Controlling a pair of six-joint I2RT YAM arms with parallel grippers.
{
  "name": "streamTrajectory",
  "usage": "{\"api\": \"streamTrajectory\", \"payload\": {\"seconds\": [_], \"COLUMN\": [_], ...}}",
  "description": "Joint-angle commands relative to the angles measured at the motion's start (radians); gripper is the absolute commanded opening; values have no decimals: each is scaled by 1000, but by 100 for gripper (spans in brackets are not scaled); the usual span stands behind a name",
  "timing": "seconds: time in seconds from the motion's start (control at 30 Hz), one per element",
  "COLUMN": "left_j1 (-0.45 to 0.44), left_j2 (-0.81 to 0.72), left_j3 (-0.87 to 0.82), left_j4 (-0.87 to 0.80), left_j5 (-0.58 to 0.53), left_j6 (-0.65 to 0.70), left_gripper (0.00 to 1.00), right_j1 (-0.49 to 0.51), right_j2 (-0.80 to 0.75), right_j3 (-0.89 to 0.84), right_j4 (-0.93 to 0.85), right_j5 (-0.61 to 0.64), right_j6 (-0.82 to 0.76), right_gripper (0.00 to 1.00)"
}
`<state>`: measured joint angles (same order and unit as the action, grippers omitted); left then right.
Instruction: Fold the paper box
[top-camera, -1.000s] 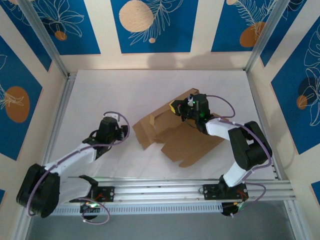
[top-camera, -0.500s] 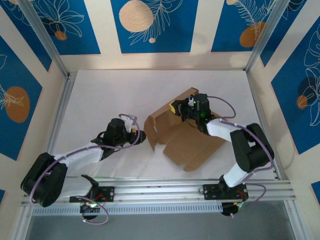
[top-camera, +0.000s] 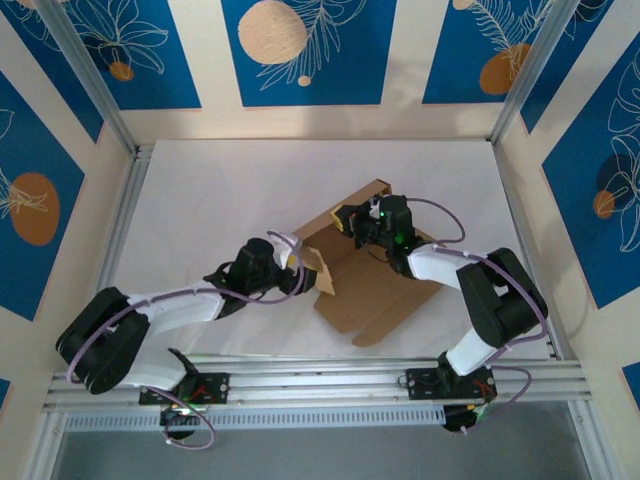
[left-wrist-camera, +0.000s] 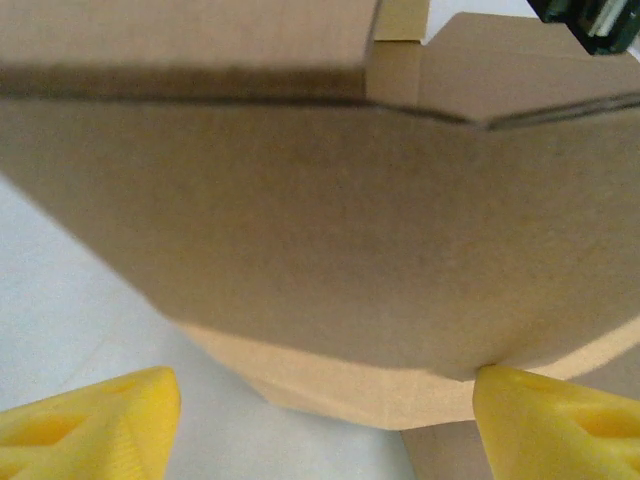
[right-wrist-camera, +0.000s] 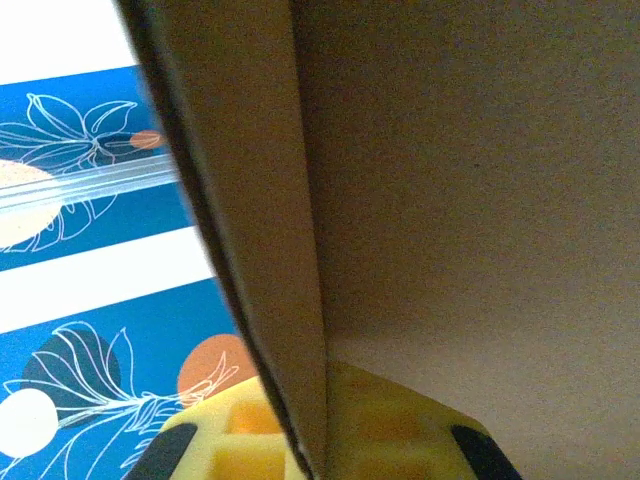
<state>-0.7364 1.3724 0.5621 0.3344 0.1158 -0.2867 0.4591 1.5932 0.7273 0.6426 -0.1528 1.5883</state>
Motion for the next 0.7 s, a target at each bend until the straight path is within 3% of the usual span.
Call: {"api": "streamTrajectory", "payload": {"seconds": [0.0,0.3,0.57,0.67], "left_j1": [-13,-19,-26,-26], "left_j2": [35,103,105,106], "left_j3": [47,121,142,147], "left_j4": [39,34,24,14], "left_j5": [-74,-126,-184,-205], "left_j6": [35,54,99,141], "left_gripper": [78,76,51,40], "right_j1": [25,60,106,129], "right_j2": [-18,-61,-103,-132], "right_j3": [-29,-65,-73,-77], "right_j4": [11,0,-41,-71], "right_j5": [11,54,135,173], "right_j6": [38,26,24,13], "right_gripper": [0,0,0,7]}}
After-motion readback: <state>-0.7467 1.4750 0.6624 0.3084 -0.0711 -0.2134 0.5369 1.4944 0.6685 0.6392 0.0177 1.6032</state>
